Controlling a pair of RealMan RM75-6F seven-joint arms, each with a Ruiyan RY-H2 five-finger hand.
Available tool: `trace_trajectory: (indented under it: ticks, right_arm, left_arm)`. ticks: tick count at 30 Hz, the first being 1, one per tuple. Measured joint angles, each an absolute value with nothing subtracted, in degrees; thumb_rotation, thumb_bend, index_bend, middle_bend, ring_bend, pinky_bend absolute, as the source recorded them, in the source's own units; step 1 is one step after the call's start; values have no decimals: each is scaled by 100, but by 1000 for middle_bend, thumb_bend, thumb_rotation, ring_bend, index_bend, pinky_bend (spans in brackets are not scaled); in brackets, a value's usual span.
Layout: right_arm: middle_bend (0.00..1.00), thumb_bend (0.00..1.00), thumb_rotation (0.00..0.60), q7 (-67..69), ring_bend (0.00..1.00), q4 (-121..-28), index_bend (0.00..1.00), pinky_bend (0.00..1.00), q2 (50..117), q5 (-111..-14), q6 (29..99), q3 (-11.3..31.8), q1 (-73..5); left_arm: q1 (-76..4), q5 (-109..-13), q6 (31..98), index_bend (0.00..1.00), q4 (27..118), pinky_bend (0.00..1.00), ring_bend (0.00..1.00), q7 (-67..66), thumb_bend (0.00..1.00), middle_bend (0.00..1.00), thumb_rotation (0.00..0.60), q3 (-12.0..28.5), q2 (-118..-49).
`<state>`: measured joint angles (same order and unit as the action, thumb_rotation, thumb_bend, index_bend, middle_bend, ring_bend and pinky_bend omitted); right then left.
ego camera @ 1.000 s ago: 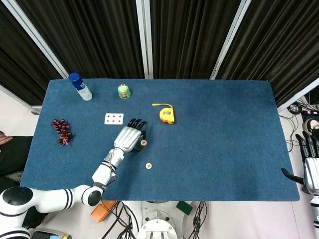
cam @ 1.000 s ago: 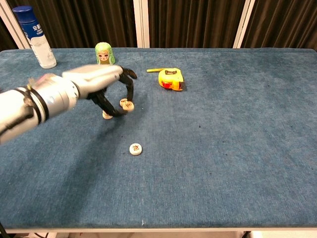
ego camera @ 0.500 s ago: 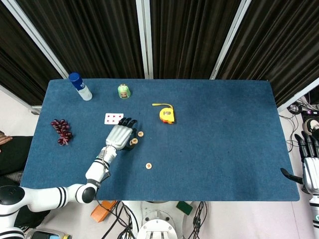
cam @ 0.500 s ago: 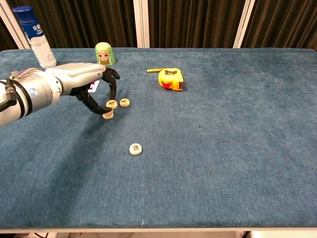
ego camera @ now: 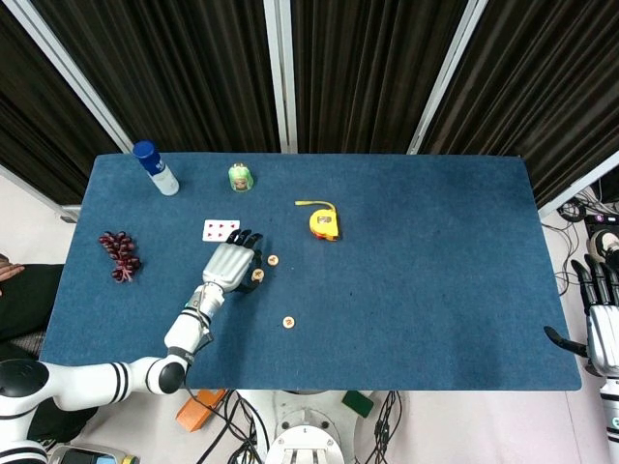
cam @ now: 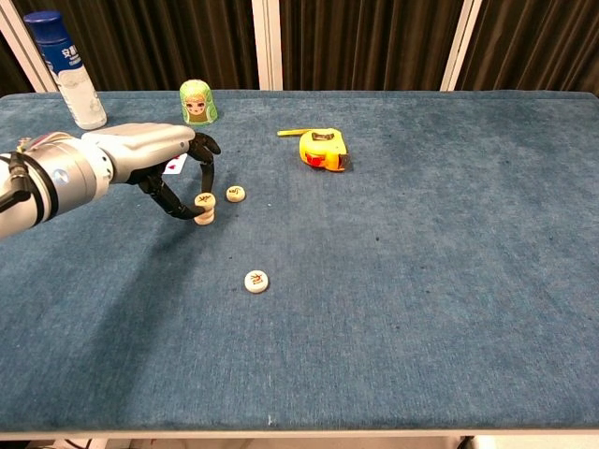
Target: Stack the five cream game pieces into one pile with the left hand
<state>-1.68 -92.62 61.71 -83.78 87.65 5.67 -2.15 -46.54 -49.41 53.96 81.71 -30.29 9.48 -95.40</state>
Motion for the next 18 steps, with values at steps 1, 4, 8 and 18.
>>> trace_trajectory:
  ticks: [1, 4, 8, 18]
  right_arm:
    - [44, 174, 600, -171, 0, -9263, 0, 83, 6170, -8380, 8766, 568, -216]
    - [44, 174, 600, -172, 0, -9265, 0, 82, 6168, -8386, 8770, 568, -217]
    - [44, 173, 600, -174, 0, -9269, 0, 82, 6169, -8390, 8773, 567, -216]
    - [44, 173, 600, -160, 0, -9280, 0, 80, 6170, -8383, 8781, 566, -205]
  left_arm:
    - [-4653, -4937, 5398, 478, 8170, 0, 0, -3029, 321, 75, 600, 943, -9539]
    - [-4650, -4932, 5410, 472, 8178, 0, 0, -3021, 320, 75, 600, 933, -9533]
    - [-4649, -4947, 5432, 465, 8185, 0, 0, -3010, 319, 70, 600, 924, -9527]
    - [-4662, -4908, 5456, 442, 8213, 0, 0, -3060, 301, 63, 600, 893, -9529]
